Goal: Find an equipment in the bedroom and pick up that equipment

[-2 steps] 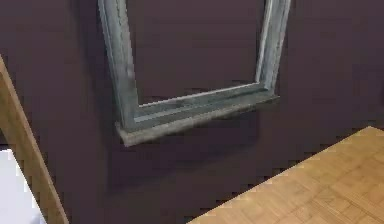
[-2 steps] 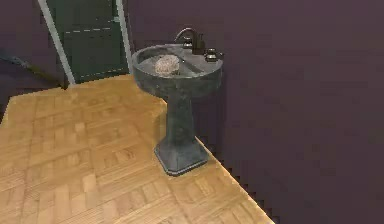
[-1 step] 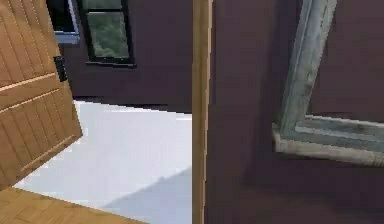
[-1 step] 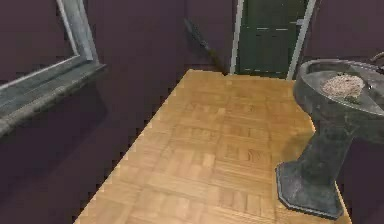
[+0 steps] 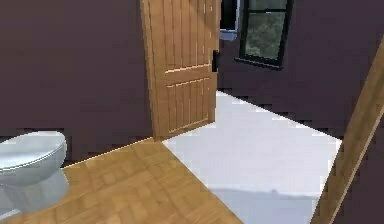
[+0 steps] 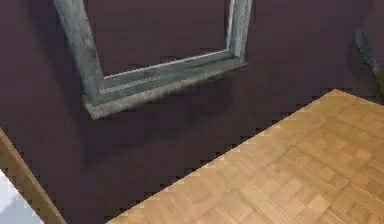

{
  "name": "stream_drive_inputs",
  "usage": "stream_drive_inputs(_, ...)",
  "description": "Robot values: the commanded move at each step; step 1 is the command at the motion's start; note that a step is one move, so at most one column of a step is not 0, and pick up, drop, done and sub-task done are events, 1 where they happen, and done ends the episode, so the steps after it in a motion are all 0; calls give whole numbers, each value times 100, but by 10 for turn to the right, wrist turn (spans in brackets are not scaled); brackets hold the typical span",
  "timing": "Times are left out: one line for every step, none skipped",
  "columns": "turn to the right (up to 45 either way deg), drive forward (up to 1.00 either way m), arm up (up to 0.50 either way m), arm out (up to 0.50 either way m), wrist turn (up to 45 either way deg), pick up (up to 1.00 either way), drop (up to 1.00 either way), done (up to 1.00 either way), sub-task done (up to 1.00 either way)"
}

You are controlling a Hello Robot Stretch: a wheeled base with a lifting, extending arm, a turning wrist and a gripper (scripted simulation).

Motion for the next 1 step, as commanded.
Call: stream_drive_inputs(0, 100, 0, 0, 0, 0, 0, 0, 0)
